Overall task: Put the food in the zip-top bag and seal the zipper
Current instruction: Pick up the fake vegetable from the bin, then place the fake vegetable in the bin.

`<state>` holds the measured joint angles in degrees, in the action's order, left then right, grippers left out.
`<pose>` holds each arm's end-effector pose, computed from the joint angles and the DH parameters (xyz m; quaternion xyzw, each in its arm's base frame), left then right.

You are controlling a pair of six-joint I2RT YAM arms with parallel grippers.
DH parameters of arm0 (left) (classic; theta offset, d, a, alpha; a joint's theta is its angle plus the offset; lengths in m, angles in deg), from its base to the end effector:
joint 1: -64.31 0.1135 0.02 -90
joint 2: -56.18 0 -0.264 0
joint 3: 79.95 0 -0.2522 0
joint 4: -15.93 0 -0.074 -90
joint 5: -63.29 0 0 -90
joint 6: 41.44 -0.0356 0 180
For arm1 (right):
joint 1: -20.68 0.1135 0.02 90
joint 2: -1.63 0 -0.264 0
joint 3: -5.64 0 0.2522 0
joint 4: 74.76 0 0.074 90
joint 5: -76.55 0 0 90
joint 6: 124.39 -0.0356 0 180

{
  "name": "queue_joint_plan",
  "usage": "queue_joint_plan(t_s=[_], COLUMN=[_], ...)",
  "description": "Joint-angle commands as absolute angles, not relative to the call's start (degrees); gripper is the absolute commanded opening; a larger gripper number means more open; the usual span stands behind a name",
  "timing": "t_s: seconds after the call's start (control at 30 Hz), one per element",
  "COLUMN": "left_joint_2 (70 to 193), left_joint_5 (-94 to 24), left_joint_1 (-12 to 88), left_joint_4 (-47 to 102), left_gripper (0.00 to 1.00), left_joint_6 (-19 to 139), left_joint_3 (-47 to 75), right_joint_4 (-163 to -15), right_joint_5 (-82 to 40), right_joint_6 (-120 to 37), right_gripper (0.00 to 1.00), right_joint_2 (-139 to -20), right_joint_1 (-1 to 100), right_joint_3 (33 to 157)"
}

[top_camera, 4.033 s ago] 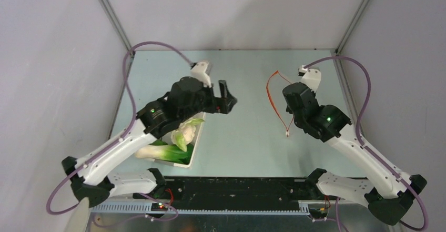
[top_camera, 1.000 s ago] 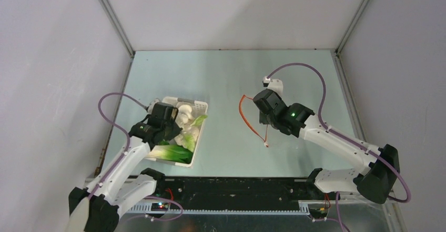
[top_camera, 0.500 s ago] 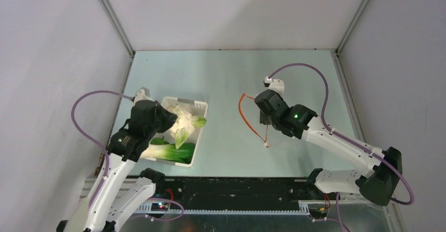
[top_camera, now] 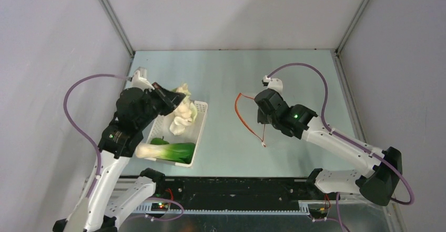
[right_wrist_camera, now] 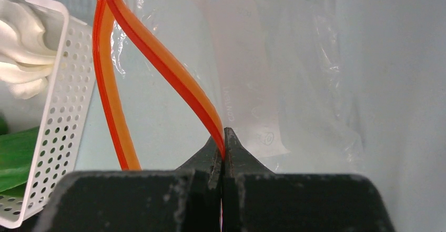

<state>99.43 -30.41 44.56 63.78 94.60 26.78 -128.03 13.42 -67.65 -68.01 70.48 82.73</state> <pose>0.1407 -0.0530 0.3870 -0.1652 0.7909 -0.3416 0.4801 0.1749 0.1820 0.3179 -0.0432 0.9044 0.0813 0.4166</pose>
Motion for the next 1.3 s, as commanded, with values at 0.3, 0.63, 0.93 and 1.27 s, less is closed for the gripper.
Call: queue_joint_plan(t_s=[0.3,0.63,0.93,1.27], left_joint_2=[109.2,117.31,119.22,116.1], left_joint_5=[-38.29,-40.13,-42.15,-40.87], left_joint_1=[36.18,28.23,23.93,22.93], left_joint_4=[50.49,45.99,43.25,43.25], left_gripper=[0.0,0.0,0.0,0.0], left_joint_6=[95.5,96.74,98.68,99.3], left_joint_3=[14.84,10.37,9.72,11.53], right_joint_4=[-119.39,-115.82,-115.05,-114.05], right_joint_5=[6.11,1.53,-2.01,-4.38], right_joint_6=[-68.67,-70.0,-72.68,-73.04], right_gripper=[0.0,0.0,0.0,0.0], right_joint_2=[-70.27,-72.08,-71.58,-71.36], right_joint_1=[70.51,69.04,66.36,65.1], right_joint_3=[82.77,82.76,82.75,82.74])
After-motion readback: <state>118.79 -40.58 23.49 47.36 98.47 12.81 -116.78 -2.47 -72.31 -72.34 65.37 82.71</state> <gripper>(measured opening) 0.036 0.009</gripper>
